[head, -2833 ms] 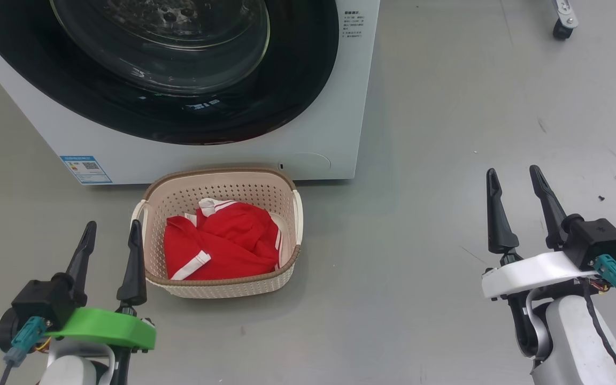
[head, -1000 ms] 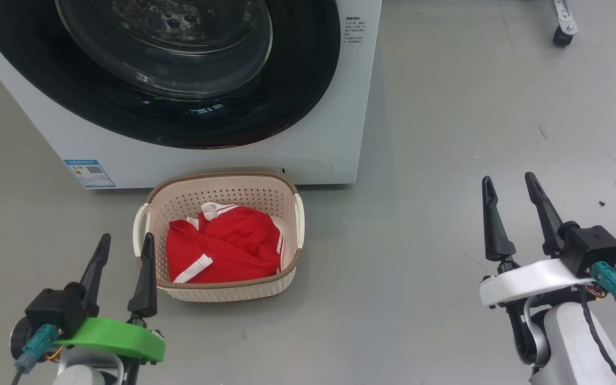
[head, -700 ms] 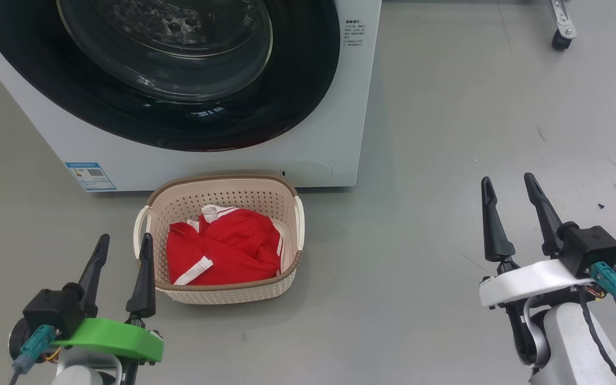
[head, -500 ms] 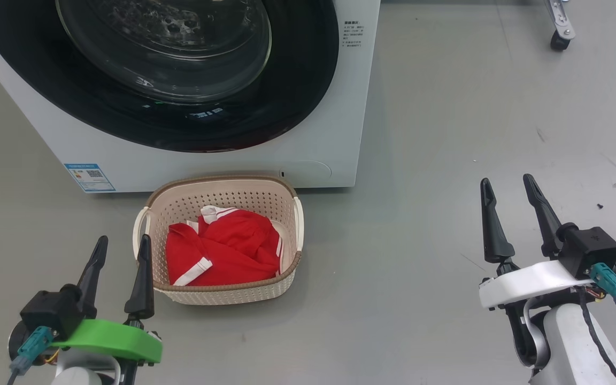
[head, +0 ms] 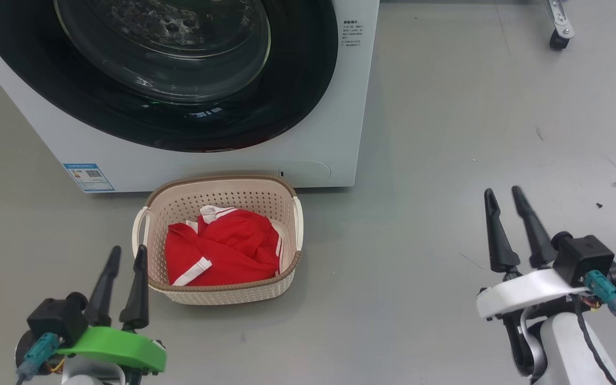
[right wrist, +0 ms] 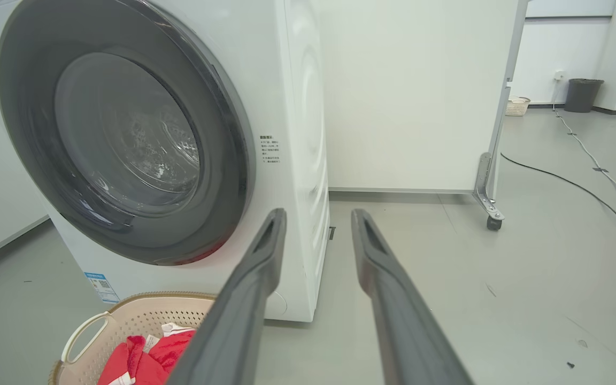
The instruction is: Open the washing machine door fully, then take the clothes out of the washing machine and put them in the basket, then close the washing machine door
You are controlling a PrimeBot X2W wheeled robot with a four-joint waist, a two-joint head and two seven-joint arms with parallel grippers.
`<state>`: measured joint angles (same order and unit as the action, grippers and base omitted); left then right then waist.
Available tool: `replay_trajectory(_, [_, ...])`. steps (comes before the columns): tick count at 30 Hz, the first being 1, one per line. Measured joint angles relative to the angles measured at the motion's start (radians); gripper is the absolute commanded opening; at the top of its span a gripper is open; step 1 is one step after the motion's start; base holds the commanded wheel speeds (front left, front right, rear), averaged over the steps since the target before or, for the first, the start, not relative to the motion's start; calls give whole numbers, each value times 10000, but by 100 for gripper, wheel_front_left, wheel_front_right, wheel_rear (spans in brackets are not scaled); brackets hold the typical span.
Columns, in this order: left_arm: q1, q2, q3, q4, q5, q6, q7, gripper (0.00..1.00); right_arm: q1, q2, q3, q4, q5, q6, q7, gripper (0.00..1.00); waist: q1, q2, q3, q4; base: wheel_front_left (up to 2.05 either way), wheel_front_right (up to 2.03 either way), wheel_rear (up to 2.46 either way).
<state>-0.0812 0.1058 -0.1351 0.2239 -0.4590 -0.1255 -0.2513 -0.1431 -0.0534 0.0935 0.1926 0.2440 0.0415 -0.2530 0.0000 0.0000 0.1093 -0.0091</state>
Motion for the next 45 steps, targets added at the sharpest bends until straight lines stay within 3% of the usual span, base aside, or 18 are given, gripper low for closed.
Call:
replay_trajectory(11, [241, -205, -67, 322, -341, 0, 52, 0, 445, 127, 29, 443, 322, 12, 21, 0, 0, 0, -32, 4, 0, 0, 0])
replay_trajectory(45, [251, -268, 393, 278, -3864, 0, 1011, 0, 445, 134, -633, 564, 4451, 192, 1152, 0, 0, 0, -355, 27, 0, 0, 0])
